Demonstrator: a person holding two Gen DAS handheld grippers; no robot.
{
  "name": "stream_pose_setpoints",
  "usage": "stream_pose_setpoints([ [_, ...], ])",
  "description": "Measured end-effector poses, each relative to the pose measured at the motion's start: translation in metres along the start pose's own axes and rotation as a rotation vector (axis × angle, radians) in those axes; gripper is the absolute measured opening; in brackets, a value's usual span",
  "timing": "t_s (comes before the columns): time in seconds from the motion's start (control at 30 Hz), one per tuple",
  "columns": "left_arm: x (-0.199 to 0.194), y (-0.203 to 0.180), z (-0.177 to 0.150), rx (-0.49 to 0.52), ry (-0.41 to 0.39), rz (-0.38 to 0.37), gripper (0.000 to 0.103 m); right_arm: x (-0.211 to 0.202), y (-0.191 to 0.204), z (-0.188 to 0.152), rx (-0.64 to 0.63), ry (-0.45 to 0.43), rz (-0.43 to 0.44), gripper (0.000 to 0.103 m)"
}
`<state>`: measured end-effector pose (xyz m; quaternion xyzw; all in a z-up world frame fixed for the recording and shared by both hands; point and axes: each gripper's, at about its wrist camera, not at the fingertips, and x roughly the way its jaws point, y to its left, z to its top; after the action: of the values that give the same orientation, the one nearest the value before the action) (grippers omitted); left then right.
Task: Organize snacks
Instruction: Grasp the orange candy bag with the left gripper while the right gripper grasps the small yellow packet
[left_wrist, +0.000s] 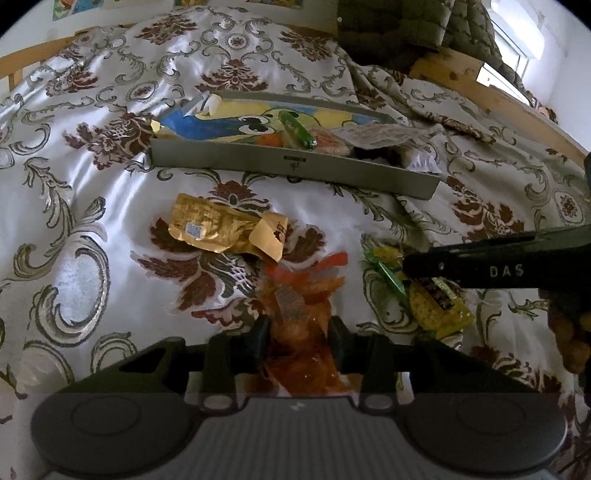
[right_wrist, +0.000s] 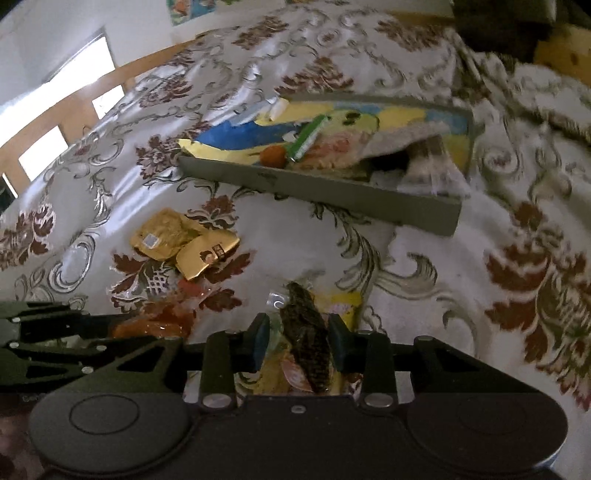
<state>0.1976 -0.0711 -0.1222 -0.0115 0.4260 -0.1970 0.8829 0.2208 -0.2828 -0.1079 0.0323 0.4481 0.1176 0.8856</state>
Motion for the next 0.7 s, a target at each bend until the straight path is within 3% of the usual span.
stream_pose_setpoints([
  [0.23,0.004,0.001,-0.001,-0.001,0.022,-0.006,0.040,0.008,0.016,-0.010,-0.119,0.014,-0.037,0.055],
  [0.3,0.005,0.003,-0.001,-0.005,0.026,-0.008,0.042,0.010,0.021,-0.012,-0.164,0.015,-0.056,0.055],
  [0.37,0.008,0.003,-0.002,-0.007,0.046,-0.019,0.053,0.012,0.024,-0.015,-0.191,0.015,-0.072,0.055],
  [0.53,0.007,-0.004,-0.005,0.051,0.038,0.000,0.050,0.014,0.029,-0.017,-0.218,0.017,-0.110,0.046],
  [0.7,0.003,-0.003,-0.003,0.026,0.028,-0.010,0.044,0.011,0.028,-0.016,-0.190,0.012,-0.096,0.042],
])
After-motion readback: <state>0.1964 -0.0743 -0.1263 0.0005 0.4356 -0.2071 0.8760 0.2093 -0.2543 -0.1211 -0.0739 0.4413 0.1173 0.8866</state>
